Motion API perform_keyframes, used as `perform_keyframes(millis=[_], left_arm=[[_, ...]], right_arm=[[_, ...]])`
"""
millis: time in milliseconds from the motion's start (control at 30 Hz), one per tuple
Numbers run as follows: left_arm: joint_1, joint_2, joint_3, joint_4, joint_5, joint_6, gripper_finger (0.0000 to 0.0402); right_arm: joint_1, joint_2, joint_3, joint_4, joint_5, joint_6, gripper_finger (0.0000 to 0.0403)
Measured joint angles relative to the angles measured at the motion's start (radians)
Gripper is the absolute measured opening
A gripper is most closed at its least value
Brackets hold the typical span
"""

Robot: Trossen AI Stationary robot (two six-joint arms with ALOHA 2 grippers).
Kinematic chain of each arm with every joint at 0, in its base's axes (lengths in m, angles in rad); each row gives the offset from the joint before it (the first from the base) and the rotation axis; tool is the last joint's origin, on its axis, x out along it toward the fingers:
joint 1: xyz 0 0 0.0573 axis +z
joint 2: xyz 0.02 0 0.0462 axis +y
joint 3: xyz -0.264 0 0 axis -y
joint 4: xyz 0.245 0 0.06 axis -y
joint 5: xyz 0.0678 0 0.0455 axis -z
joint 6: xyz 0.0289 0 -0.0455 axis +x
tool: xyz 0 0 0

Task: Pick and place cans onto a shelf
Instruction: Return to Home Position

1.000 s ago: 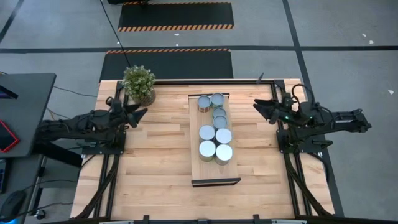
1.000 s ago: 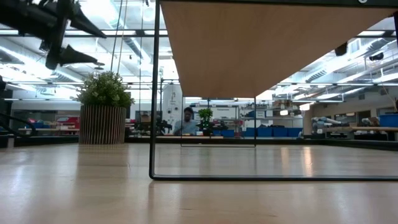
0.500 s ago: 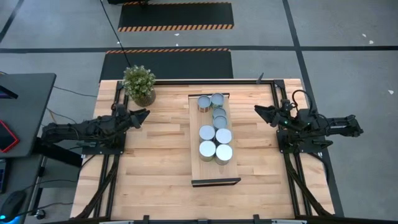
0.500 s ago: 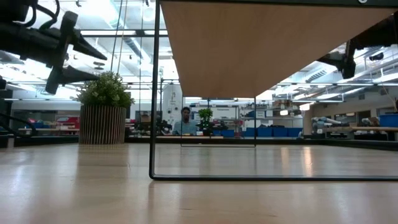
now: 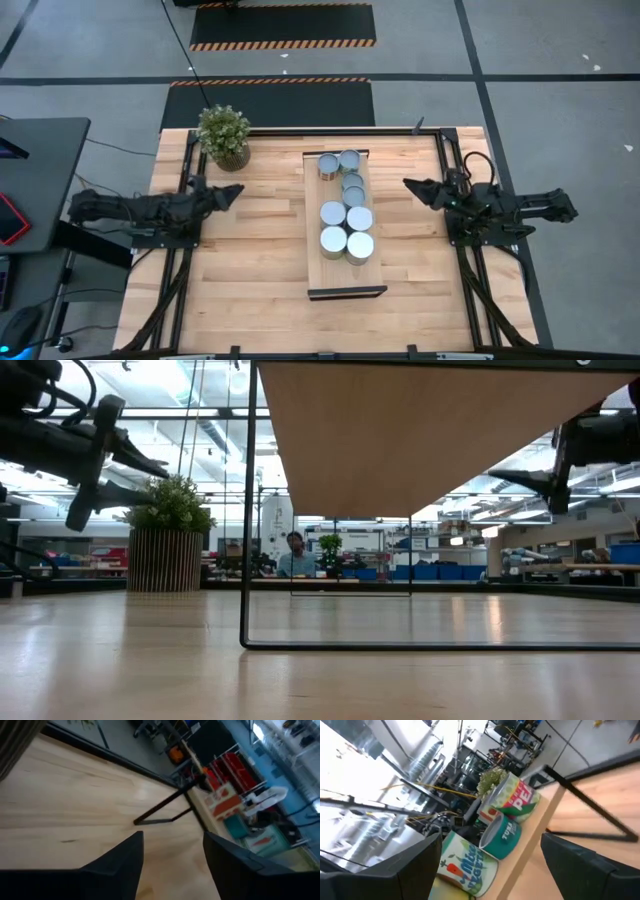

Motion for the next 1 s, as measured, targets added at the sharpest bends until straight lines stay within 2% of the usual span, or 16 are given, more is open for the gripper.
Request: perform_keyframes(millis=[100,167,267,333,467,533,633,733,1000], left_arm=[[-0.027,0.003,0.000,-0.007,-0.013,0.003,0.0204],[-0.039,0.004,0.001,-0.015,-0.011,0.003,0.0202],[-0.047,0.007,0.002,-0.021,0.026,0.079,0.0202],[-0.046,0.014,0.002,-0.022,0.042,0.315,0.0203],[-0.046,0.028,0.002,-0.020,0.049,0.913,0.0203],[-0.046,0.031,0.001,-0.018,0.051,1.114,0.0203],[-0.046,0.031,0.000,-0.014,0.052,1.294,0.0203],[-0.046,0.031,0.000,-0.014,0.052,1.361,0.0203],[-0.046,0.031,0.000,-0.014,0.052,1.365,0.0203]], right_arm=[[0.000,0.003,-0.027,0.025,0.009,0.051,0.0347],[0.000,0.010,-0.025,0.006,0.052,0.083,0.0347],[0.000,0.010,-0.025,-0.004,0.057,0.014,0.0347],[0.000,0.015,-0.025,-0.024,0.035,-0.192,0.0347],[0.000,0.031,-0.025,-0.022,-0.020,-0.673,0.0347],[0.000,0.031,-0.025,-0.022,-0.022,-0.816,0.0347],[0.000,0.031,-0.025,-0.018,-0.023,-0.906,0.0347],[0.000,0.031,-0.025,-0.018,-0.023,-0.910,0.0347],[0.000,0.031,-0.025,-0.017,-0.023,-0.912,0.0347]])
